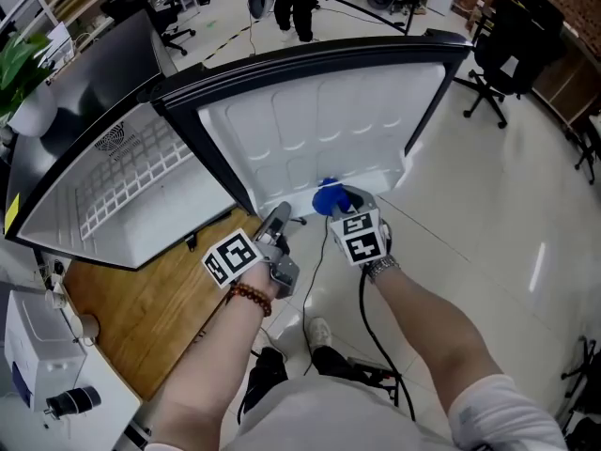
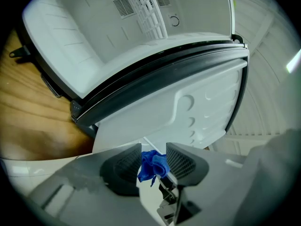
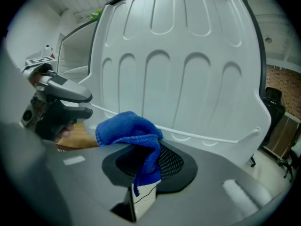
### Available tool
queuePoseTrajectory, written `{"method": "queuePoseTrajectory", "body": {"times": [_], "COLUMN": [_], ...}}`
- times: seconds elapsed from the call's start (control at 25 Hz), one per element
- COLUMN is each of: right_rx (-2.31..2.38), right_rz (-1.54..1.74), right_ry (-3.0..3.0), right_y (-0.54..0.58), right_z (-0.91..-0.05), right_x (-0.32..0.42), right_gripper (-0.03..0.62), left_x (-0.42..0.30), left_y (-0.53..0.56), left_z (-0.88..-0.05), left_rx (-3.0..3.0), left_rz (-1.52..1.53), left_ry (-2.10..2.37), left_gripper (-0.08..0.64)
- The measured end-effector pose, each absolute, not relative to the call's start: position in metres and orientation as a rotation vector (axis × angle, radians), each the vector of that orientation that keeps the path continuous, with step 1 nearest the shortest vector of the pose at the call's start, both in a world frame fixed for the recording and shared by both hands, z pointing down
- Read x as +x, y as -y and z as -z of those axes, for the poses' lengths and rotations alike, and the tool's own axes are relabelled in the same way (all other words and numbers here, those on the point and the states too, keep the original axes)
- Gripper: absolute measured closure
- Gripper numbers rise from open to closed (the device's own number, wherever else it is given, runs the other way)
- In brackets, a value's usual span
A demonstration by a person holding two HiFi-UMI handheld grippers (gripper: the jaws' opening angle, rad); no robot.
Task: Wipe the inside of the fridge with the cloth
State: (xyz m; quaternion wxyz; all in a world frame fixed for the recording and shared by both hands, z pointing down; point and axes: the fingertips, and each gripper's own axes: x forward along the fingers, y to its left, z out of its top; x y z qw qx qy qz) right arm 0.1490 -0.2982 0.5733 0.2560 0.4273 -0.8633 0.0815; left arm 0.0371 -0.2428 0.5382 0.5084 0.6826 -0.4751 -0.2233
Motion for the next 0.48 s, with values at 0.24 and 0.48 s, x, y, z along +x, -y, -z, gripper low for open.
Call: {"method": "queuePoseTrajectory", "body": {"times": [0.24,0.48], "right_rx": [1.215,1.264], "right_rz": [-0.212,-0.208], "right_ry": [2.301,2.265], "right_y": [0.31,0.32], "right_z": [-0.573,-0.573], "right_x": [0.18,0.205], "right_gripper": [0.522,0.522], "left_x": [0.04,0.038], "left_y": [0.248,0.252], "left_z": [-0.541,-0.543], "left_rx": [1.614,1.602], "left_rz": [0.564,0.59], "left_ry": [1.172,1.197], "left_gripper": [0.394,0.394]}}
